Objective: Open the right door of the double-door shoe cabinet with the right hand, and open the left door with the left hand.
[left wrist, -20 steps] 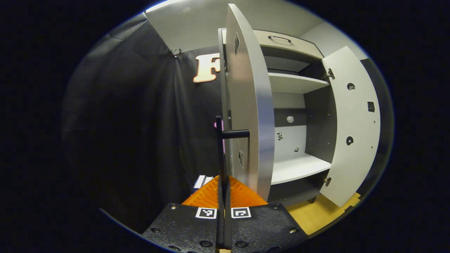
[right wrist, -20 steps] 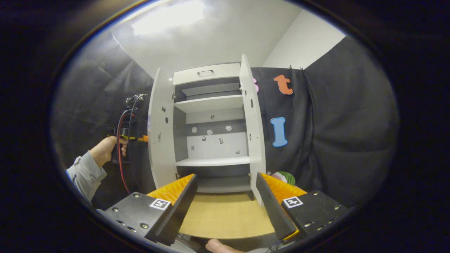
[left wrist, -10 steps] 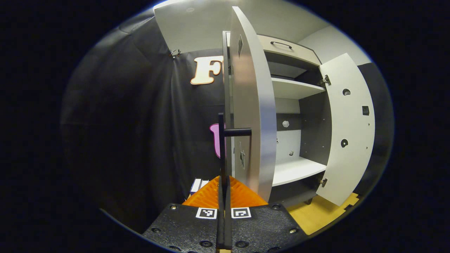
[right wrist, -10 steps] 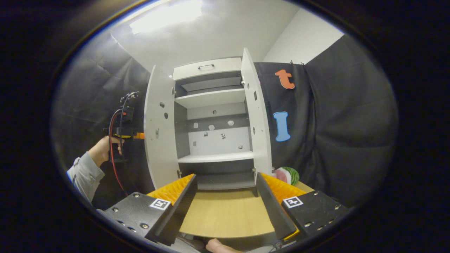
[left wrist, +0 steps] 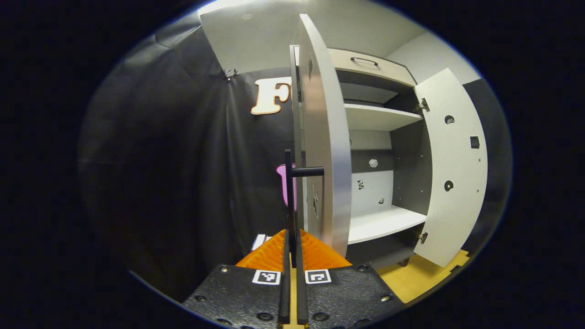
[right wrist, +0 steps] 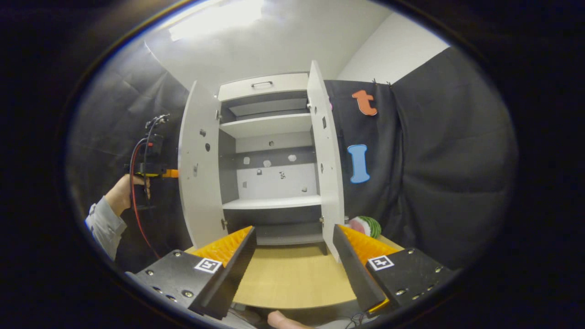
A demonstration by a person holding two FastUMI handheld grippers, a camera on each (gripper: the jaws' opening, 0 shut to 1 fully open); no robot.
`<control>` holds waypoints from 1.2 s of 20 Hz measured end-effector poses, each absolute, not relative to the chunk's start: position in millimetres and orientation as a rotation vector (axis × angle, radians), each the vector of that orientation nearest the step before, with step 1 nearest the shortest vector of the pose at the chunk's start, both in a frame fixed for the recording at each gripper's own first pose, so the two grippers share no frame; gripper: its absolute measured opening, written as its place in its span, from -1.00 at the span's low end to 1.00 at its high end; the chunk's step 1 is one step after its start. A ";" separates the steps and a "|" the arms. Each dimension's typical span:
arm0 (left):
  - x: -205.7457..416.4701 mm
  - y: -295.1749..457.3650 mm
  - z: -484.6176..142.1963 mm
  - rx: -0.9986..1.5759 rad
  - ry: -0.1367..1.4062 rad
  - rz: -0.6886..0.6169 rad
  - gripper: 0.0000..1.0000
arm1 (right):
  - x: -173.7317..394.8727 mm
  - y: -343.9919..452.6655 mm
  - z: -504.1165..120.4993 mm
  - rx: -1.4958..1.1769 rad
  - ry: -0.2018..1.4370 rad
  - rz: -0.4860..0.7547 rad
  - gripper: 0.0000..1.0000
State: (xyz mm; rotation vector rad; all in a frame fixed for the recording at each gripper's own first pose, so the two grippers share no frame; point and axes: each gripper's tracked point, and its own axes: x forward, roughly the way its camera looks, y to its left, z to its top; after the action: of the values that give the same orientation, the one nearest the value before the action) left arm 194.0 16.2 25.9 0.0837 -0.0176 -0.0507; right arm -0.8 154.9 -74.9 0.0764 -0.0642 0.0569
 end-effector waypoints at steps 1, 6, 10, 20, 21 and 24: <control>190.6 21.8 22.9 0.101 -0.016 -0.029 -0.54 | 0.3 157.0 -75.6 0.076 -0.062 0.057 1.00; 159.1 28.4 -7.1 0.080 0.048 0.033 0.58 | 3.6 159.2 -81.7 0.058 -0.048 0.046 1.00; 113.7 14.6 -21.9 0.046 0.028 0.021 0.99 | 4.9 159.2 -84.7 0.054 -0.040 0.034 1.00; 5.5 -43.2 -20.6 0.007 -0.019 -0.011 1.00 | -0.3 161.9 -75.7 0.054 -0.057 0.024 1.00; -3.5 -51.1 -19.2 0.003 -0.029 -0.016 0.99 | -0.4 160.0 -71.5 0.065 -0.065 0.016 1.00; -27.0 -79.8 -20.7 -0.018 -0.040 -0.061 0.98 | -4.8 154.6 -61.8 0.082 -0.083 0.008 1.00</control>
State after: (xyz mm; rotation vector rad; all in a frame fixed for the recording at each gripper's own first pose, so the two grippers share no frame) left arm -27.0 -79.8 -20.7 -0.0175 -0.0399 -0.0608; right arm -4.8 154.6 -61.8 0.0821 -0.0835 0.0078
